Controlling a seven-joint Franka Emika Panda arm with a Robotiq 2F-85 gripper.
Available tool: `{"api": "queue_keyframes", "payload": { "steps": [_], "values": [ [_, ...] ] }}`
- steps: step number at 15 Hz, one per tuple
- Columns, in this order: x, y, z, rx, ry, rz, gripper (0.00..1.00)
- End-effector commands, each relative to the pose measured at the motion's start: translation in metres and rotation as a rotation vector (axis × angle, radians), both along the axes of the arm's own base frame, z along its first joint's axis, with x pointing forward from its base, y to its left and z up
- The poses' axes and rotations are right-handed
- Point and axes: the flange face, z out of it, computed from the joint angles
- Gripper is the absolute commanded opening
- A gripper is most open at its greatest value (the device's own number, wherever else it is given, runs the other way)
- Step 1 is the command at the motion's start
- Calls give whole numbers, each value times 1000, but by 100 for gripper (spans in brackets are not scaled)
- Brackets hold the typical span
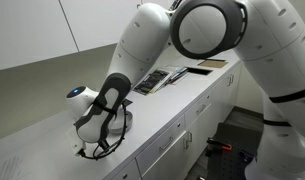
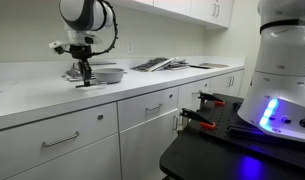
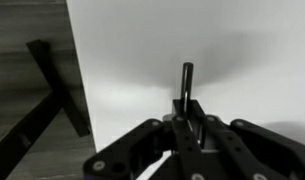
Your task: Move the pen to the left
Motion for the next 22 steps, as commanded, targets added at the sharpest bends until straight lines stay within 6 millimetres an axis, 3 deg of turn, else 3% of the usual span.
{"api": "queue_keyframes", "payload": {
  "steps": [1, 3, 7, 11, 17, 22],
  "values": [
    [4, 1, 6, -18, -10, 29, 37],
    [3, 1, 9, -14, -3, 49, 41],
    [3, 2, 22, -16, -24, 98, 70],
    [1, 6, 58, -32, -65, 146, 99],
    [-11, 4, 105, -49, -67, 189, 100],
    [-25, 7, 125, -45, -58, 242, 100]
  ]
}}
